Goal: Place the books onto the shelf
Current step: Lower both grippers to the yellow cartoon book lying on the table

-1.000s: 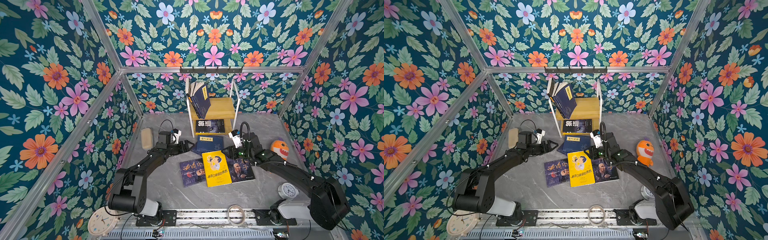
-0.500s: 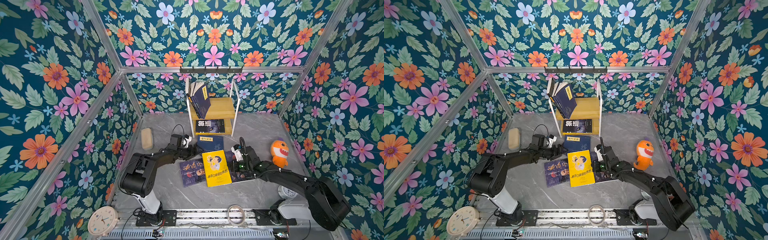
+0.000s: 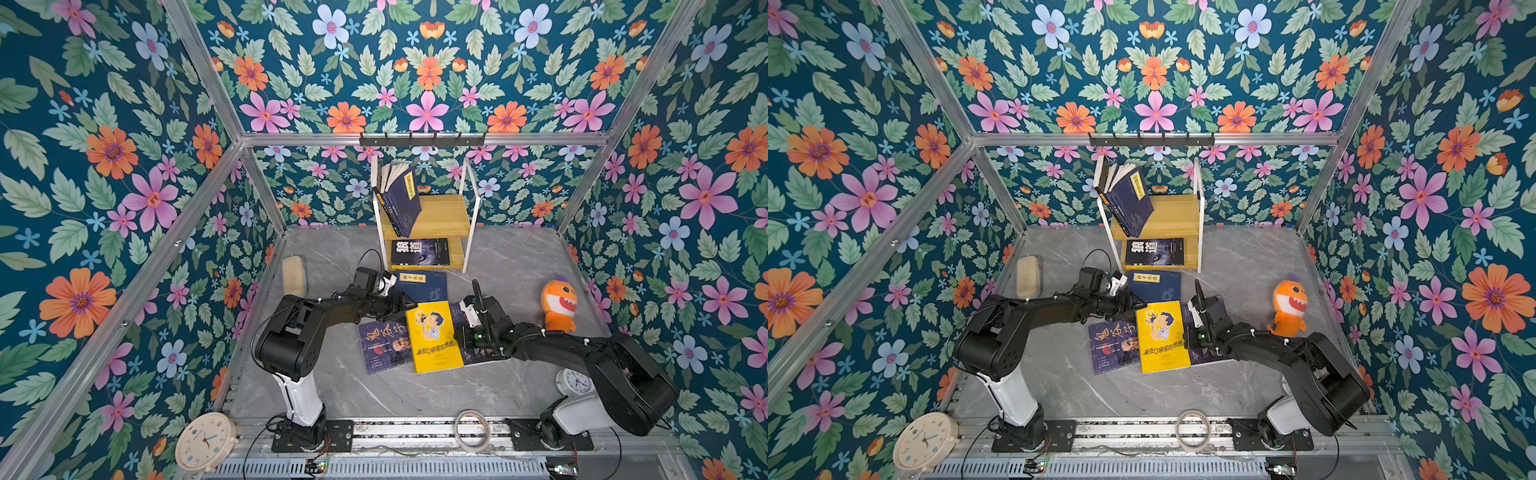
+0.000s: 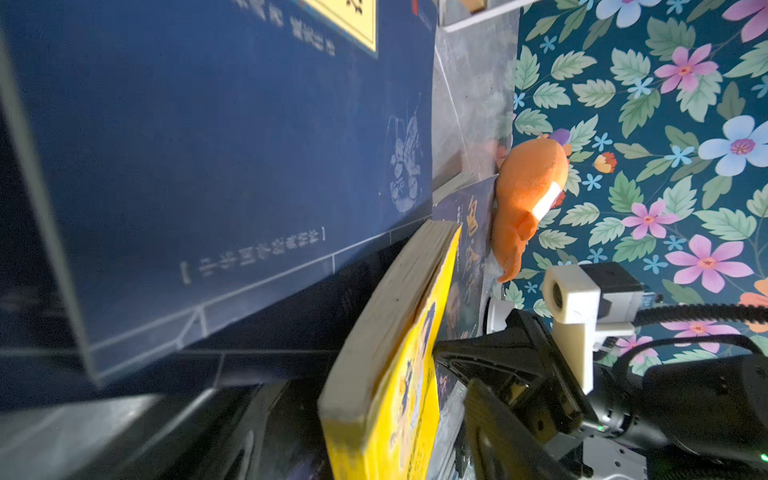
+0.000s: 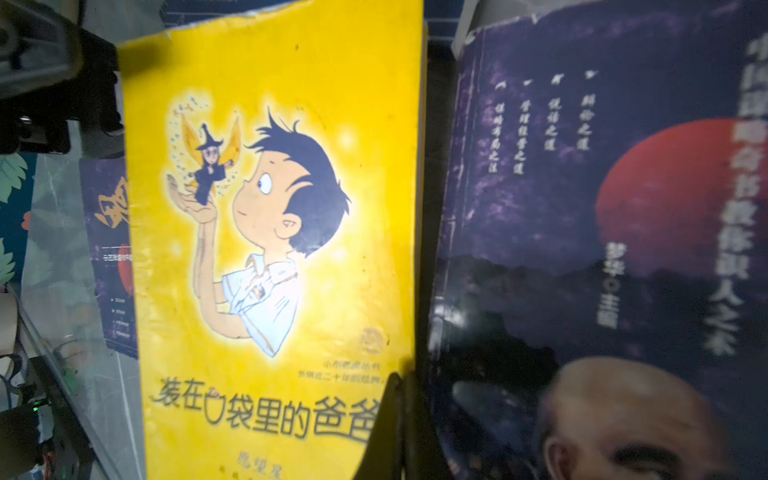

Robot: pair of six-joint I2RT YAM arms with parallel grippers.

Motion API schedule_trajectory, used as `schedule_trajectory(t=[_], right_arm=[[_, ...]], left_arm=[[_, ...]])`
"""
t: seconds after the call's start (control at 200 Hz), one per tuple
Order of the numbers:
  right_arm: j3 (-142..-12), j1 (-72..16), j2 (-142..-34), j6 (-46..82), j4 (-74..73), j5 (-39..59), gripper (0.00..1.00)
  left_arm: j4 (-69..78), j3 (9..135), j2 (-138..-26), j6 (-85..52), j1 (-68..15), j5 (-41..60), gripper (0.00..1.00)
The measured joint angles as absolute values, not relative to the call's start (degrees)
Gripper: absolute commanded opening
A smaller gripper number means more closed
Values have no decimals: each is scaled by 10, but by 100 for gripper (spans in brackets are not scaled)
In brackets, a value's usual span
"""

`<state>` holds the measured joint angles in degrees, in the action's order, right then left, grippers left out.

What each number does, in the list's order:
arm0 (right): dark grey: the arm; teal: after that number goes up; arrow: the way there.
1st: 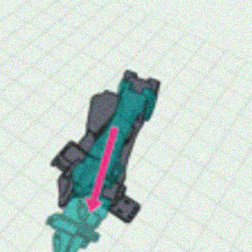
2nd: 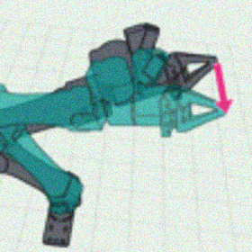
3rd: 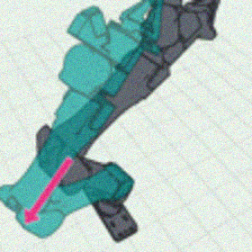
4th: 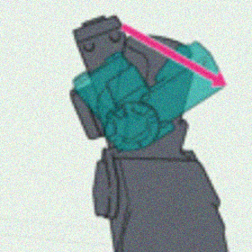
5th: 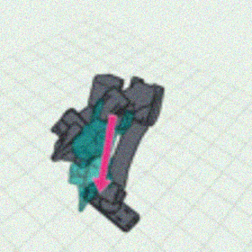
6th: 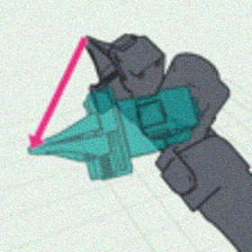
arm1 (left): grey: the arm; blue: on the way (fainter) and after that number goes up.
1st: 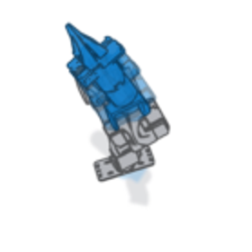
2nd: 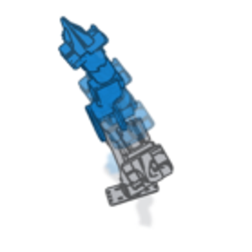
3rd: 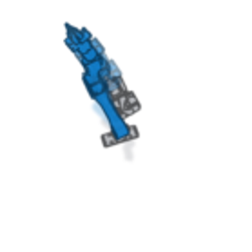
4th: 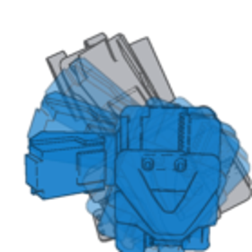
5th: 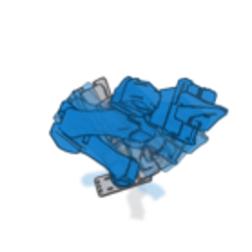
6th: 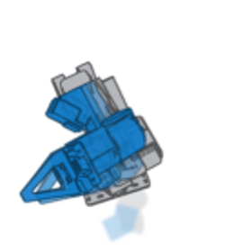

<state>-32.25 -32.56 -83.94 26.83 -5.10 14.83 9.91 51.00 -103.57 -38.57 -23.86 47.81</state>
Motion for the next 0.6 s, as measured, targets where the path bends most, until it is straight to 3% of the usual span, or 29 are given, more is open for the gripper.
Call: schedule_trajectory(t=[0.36,0.575,0.6], right_arm=[[-304,-328,-846,272,-100,154,3],[-315,-333,-815,272,-70,157,5],[-316,-333,-810,272,-67,157,7]], left_arm=[[89,539,-1038,-371,-259,479,39],[62,551,-1020,-356,-265,478,0],[60,551,-1014,-354,-266,478,0]])
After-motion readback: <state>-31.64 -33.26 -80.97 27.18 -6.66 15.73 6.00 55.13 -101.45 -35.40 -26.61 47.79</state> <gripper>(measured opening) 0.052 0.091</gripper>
